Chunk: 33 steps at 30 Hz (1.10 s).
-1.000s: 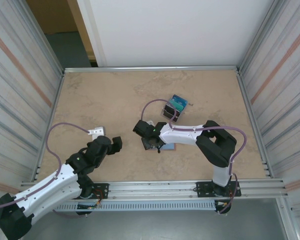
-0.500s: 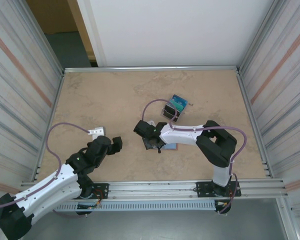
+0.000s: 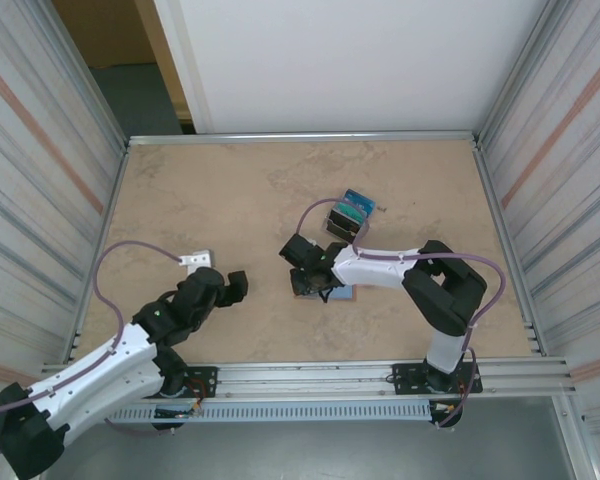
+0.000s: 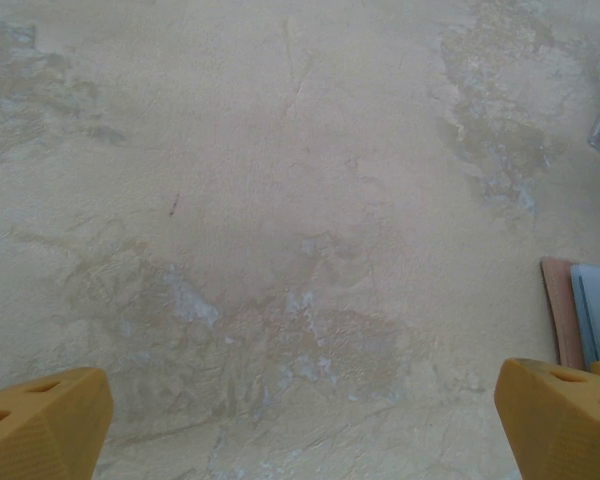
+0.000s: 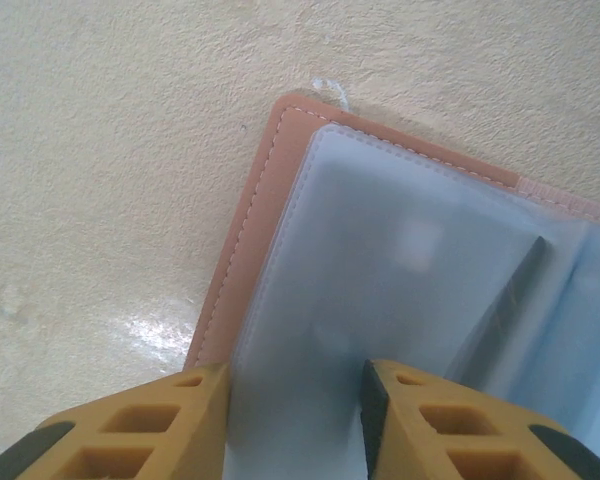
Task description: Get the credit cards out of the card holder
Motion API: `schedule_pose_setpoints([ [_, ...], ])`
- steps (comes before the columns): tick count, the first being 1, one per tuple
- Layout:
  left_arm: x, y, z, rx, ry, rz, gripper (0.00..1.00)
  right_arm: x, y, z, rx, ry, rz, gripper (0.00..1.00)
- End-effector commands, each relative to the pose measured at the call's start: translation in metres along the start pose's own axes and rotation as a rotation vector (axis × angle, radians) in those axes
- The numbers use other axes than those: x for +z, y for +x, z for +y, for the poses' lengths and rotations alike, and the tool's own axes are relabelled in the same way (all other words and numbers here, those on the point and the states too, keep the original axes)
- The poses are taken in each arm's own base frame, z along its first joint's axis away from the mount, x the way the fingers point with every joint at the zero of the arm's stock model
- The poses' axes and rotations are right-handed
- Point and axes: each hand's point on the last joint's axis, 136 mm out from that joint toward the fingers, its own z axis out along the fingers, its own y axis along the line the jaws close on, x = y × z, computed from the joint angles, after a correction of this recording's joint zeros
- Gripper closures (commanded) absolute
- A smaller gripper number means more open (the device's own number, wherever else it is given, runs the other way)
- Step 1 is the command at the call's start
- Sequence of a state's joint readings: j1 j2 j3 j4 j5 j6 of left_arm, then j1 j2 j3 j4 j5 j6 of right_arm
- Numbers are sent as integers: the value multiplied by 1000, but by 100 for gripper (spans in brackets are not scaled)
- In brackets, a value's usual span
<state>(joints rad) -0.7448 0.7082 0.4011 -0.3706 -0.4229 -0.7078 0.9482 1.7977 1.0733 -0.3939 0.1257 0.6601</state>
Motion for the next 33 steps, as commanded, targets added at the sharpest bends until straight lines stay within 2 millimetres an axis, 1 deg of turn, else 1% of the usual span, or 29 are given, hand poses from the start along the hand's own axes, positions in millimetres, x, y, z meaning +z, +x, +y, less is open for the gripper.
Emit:
schedule_pose_setpoints([
  [1,-4,-14,-10,-18,24,-7,1,9,34,-28,51,49,131,64],
  [6,-2,-17,-20,-13,51,-2,1,1,26,-24,75,-24,125,68],
  [9,-1,-18,-24,-11,68,-4,1,-3,21,-19,74,-49,115,68],
  [11,-2,-18,-24,-13,73,-7,1,-4,19,-20,74,-42,108,68],
  [15,-3,-21,-24,-20,84,-31,1,-9,14,-24,52,14,79,67],
  [22,-6,-22,-16,-44,82,-74,1,-32,1,-26,-31,147,-5,65],
  [27,-8,-23,-12,-36,64,-81,1,-40,4,-18,-52,162,-30,65],
  [33,-10,-24,-8,-30,46,-89,1,-36,10,-15,-45,165,-19,65],
])
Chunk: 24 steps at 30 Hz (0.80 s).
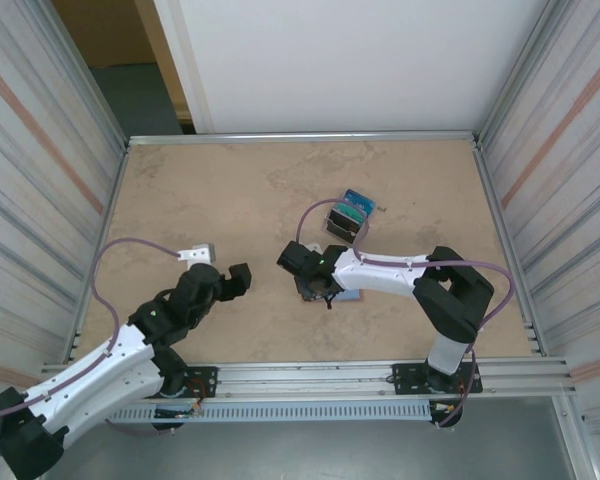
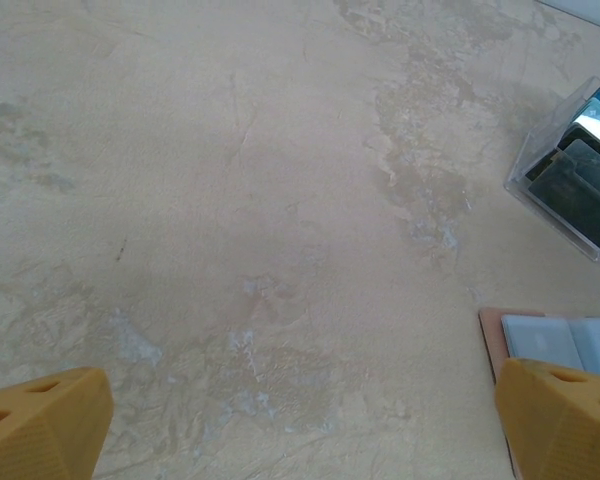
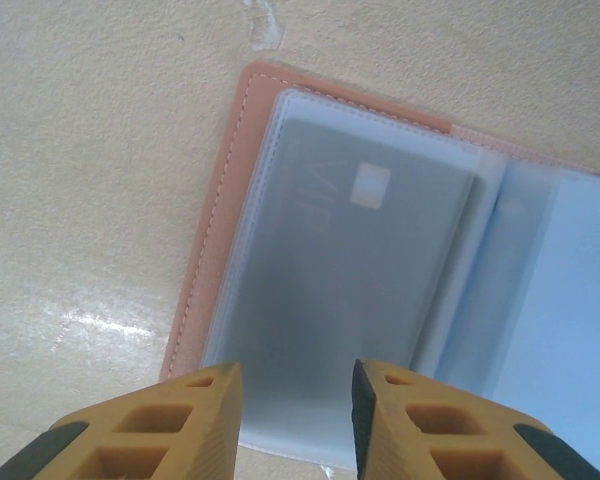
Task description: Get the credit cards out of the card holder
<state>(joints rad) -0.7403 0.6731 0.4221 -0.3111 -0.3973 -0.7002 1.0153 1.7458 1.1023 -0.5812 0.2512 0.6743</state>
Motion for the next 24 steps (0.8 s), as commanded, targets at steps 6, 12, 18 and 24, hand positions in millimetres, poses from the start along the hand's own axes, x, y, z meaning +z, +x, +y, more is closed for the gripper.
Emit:
schedule_pose_setpoints([
  [6,-1,-2,10,15,-41,-22,1,-5,-2,7,8,-10,-8,64],
  [12,0,-1,11,15,-43,-18,1,2,3,8,11,-13,15,64],
  [18,1,1,11,18,-46,-10,1,8,7,13,16,-38,34,59],
  [24,2,1,10,20,-45,-6,1,17,11,7,29,-22,54,58],
])
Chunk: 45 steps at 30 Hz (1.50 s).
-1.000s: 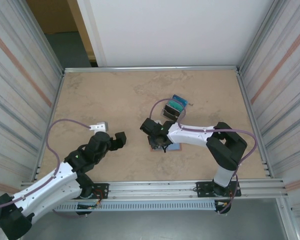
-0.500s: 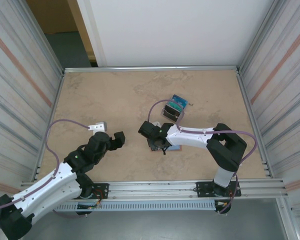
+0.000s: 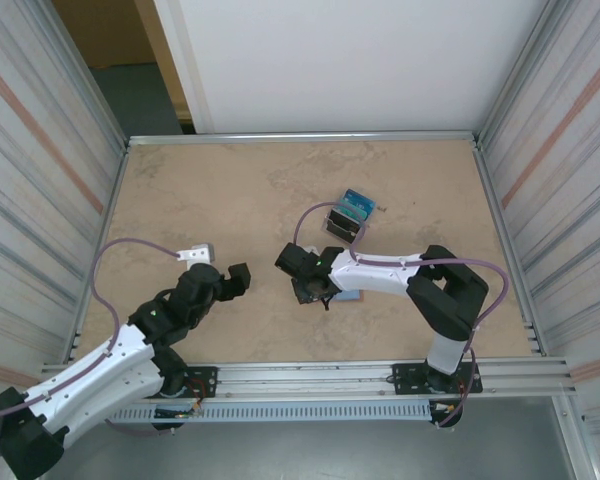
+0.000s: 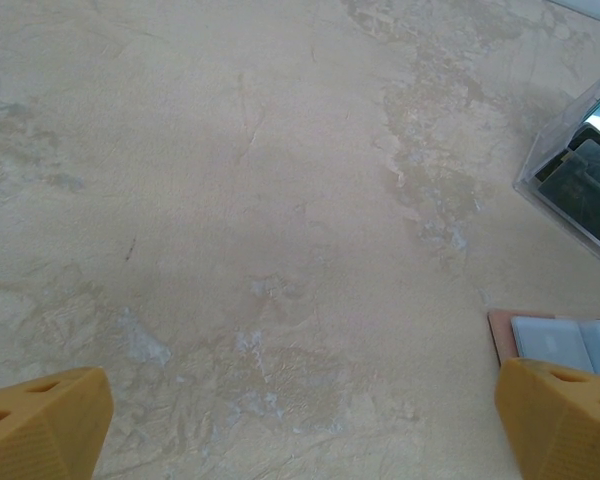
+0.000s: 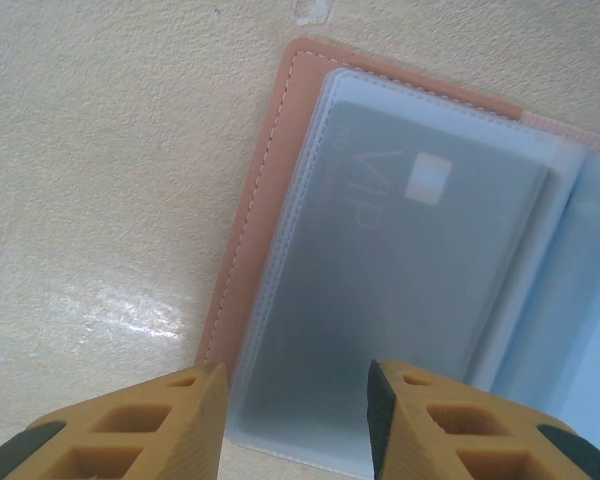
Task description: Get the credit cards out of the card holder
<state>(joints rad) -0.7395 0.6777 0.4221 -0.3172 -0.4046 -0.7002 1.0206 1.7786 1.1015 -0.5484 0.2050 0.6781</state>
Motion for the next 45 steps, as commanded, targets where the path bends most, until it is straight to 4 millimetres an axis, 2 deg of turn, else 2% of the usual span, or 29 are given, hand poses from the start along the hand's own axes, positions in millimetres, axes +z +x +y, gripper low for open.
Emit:
schedule_pose_setpoints([
  [1,1,0,7,15,-31,-9,1,10,7,-7,32,21,30,58],
  [7,2,-1,7,16,-31,-11,1,19,16,-17,35,60,55,61],
  [12,1,-2,5,15,-27,-13,1,19,17,-17,56,27,56,66],
  [25,0,-5,1,11,-13,-15,1,3,3,-20,162,-157,20,78],
  [29,0,-7,-2,12,1,-16,1,-6,1,-8,131,-217,13,81],
  [35,2,-8,-9,9,26,-16,1,-21,3,28,101,-383,26,82],
  [37,4,-9,-12,8,31,-13,1,-24,5,34,93,-397,27,82],
  [41,6,-8,-16,13,40,-2,1,-24,7,25,97,-339,21,82],
  [45,9,-9,-21,18,52,3,1,-22,10,4,124,-236,10,82],
])
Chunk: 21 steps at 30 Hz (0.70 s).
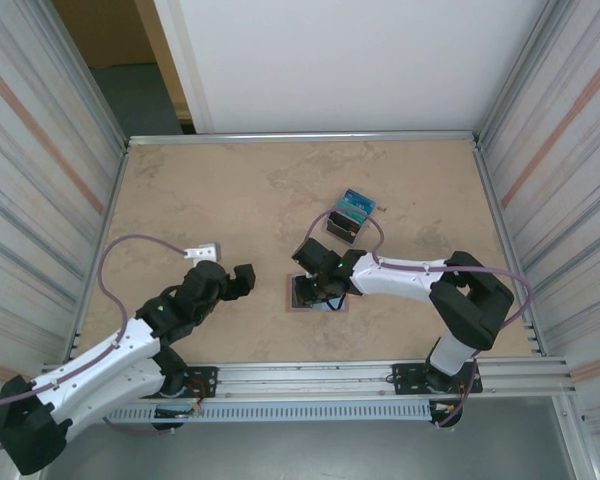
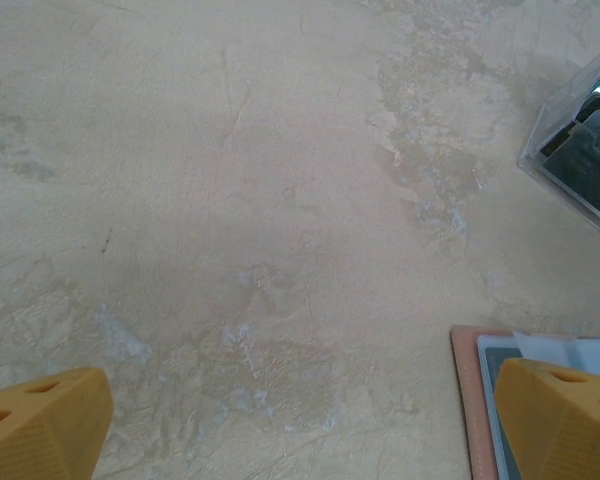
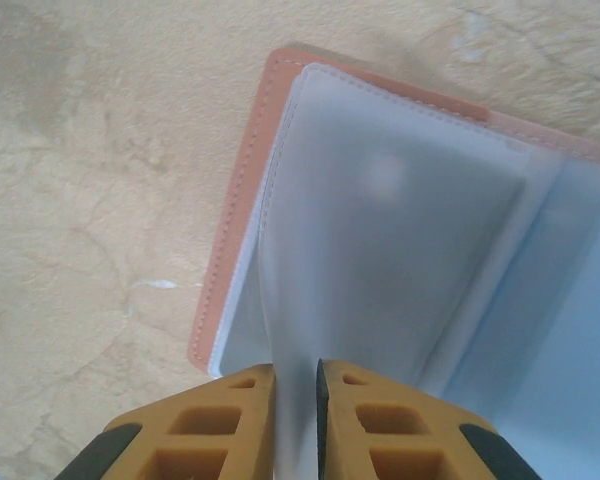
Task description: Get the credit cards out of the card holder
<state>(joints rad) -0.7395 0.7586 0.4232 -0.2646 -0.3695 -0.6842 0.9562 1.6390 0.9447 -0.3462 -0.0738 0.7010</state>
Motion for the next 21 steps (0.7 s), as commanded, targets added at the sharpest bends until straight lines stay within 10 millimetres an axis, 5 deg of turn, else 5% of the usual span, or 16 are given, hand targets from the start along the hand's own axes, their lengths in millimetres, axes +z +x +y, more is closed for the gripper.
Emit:
schedule_pose_setpoints([
  [1,-3,-18,-14,-6,44,-40,1,-13,2,-19,29,92,-26,82],
  [21,-5,-28,-23,32,52,-38,1,-43,0,-72,143,309,-141,74],
])
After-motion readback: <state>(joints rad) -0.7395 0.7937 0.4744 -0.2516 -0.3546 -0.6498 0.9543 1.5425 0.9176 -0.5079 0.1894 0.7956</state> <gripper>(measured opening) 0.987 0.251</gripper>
